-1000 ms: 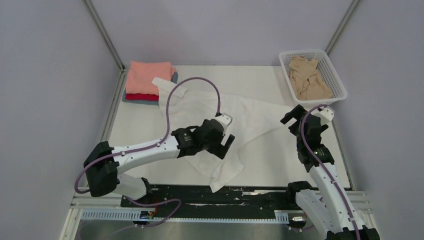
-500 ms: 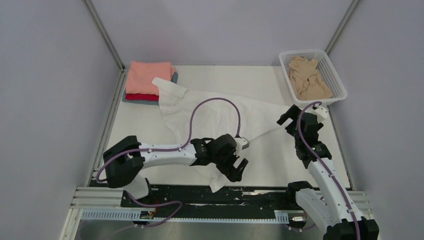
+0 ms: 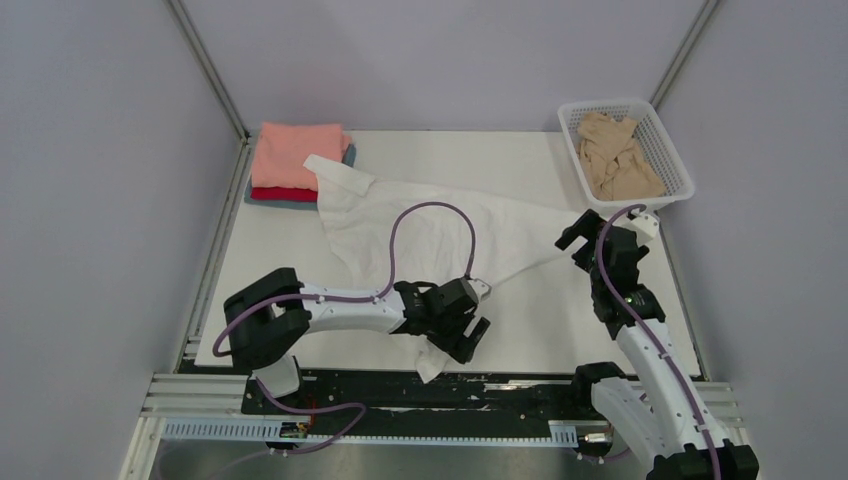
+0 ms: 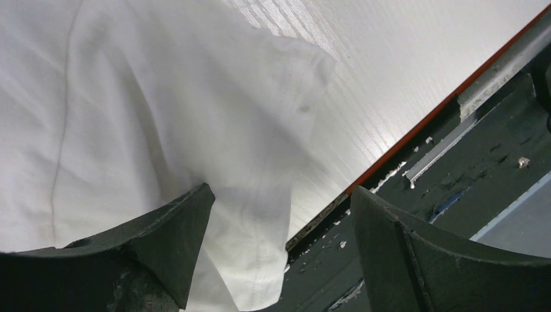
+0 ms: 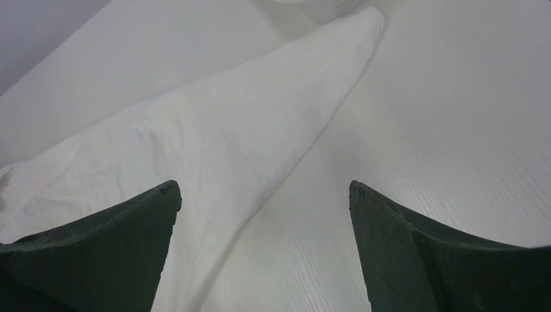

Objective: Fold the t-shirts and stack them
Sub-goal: Flatten out the tshirt

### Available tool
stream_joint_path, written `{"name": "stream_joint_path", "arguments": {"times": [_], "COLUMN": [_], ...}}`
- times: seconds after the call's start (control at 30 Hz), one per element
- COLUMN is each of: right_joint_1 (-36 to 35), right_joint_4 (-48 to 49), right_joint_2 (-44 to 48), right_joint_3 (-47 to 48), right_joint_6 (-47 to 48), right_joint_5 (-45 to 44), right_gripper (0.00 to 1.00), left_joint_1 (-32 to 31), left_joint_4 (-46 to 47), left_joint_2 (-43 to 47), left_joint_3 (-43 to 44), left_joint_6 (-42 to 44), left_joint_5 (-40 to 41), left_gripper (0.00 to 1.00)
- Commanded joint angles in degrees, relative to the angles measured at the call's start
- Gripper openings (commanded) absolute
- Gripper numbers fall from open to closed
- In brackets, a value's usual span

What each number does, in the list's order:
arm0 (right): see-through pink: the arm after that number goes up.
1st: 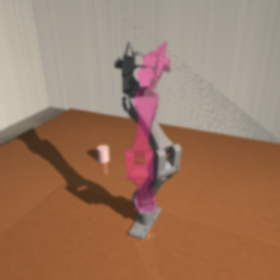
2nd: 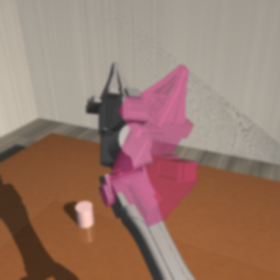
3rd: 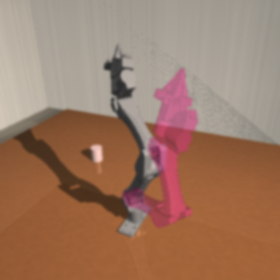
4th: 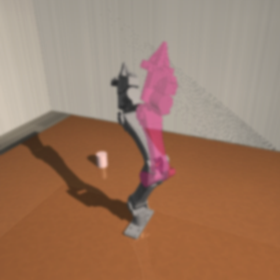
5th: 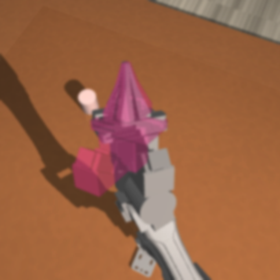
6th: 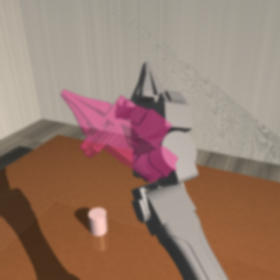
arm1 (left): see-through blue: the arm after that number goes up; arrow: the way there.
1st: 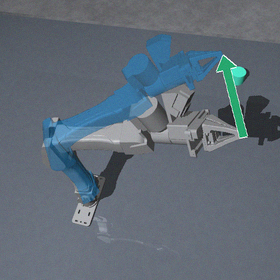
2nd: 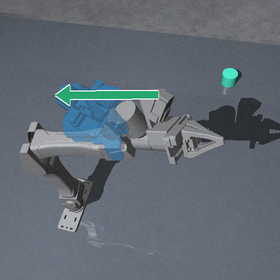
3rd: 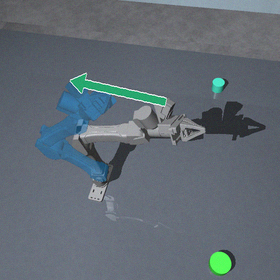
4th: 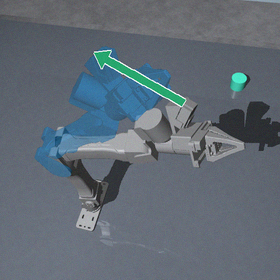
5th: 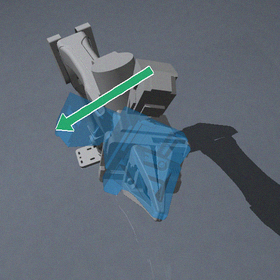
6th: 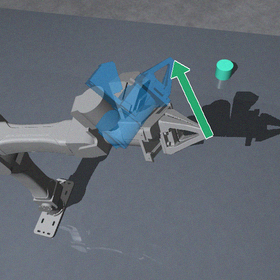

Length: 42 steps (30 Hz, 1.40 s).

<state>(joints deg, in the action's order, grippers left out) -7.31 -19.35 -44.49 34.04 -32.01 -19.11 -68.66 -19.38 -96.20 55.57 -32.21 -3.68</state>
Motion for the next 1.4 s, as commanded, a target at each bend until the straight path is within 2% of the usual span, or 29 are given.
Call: {"name": "stream_joint_path", "arguments": {"times": [0.0,0.2,0.33,0.47,0.5,0.53,0.57,0.63,0.8,1.0,1.1,1.17,1.3,1.37], "right_joint_1": [0.20,0.25,0.26,0.19,0.19,0.20,0.19,0.24,0.21,0.19,0.24,0.25,-0.57,-3.39], "right_joint_4": [2.21,2.20,2.17,2.19,2.15,2.21,2.21,2.20,2.19,2.20,1.98,0.85,-4.27,-7.65], "right_joint_2": [1.10,1.10,1.28,1.31,1.32,1.31,1.31,1.20,0.19,-3.06,-4.84,-5.93,-7.54,-7.91], "right_joint_3": [-0.03,0.06,-0.03,-0.01,-0.03,-0.03,-0.04,-0.05,0.07,0.71,0.81,0.62,0.06,0.10], "right_joint_6": [1.01,1.07,0.94,0.90,0.97,1.05,1.11,1.47,2.09,2.54,1.79,0.93,-0.96,-1.32], "right_joint_5": [-1.59,-1.99,-2.23,-2.33,-2.36,-2.41,-2.54,-2.53,-1.72,0.72,3.89,8.60,17.17,18.13], "right_gripper": [1.00,1.00,1.00,1.00,1.00,1.00,1.00,1.00,1.00,1.00,1.00,1.00,1.00,0.99], "left_joint_1": [-0.79,-2.69,-4.83,-5.33,-5.38,-5.35,-5.19,-3.92,4.71,17.97,22.58,23.19,23.20,23.22], "left_joint_4": [-7.64,-15.35,-19.59,-19.72,-20.26,-20.74,-22.80,-28.95,-42.96,-45.65,-43.42,-38.74,-26.08,-22.91], "left_joint_2": [-4.58,-12.30,-16.53,-18.20,-18.18,-17.99,-17.36,-15.64,-6.78,10.54,16.22,19.88,24.85,26.63], "left_joint_3": [-1.70,2.38,3.26,2.67,2.73,2.93,3.21,4.82,5.73,2.24,0.01,-1.76,-6.15,-7.81], "left_joint_6": [-3.45,-7.74,-11.31,-14.73,-16.13,-16.97,-19.37,-24.71,-39.58,-45.38,-43.14,-38.32,-27.58,-26.04], "left_joint_5": [9.75,21.26,25.65,26.28,26.71,28.27,29.78,35.84,49.13,57.38,59.18,59.06,53.34,51.62], "left_gripper": [0.88,0.79,0.68,0.45,0.32,0.23,0.06,0.00,0.00,0.00,0.00,0.00,0.00,0.00]}}
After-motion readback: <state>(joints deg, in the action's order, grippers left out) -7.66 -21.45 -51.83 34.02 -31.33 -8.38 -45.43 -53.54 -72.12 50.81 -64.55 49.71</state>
